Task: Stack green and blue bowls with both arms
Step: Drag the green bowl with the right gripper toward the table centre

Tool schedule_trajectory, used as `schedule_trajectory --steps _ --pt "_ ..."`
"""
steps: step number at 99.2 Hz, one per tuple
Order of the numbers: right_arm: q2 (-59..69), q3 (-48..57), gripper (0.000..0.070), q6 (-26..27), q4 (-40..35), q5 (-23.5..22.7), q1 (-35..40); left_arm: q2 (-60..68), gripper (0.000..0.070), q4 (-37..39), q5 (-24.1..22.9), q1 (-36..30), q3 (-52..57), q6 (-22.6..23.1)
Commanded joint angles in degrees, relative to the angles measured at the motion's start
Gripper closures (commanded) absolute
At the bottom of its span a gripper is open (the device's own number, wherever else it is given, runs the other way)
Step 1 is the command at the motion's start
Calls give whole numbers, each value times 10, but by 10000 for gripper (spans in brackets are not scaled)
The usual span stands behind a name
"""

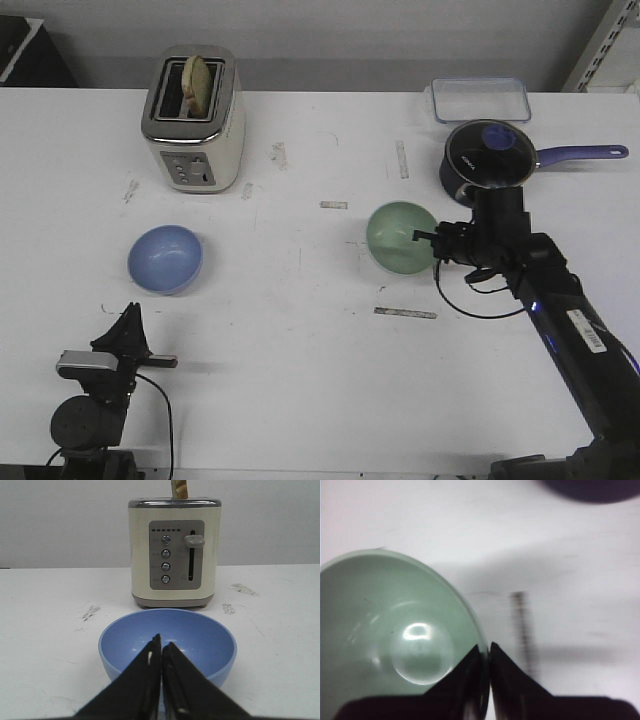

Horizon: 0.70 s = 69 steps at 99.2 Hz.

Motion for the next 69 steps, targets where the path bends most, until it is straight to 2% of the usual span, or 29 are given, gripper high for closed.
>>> schedule_trajectory --steps 1,33,69 --pt "17 6 696 48 19 1 28 -1 699 8 -3 1 -12 1" --pt "93 6 696 104 78 20 147 -1 699 8 -3 1 -12 1" --pt "132 6 695 119 108 45 192 -1 699 8 -3 1 -12 1"
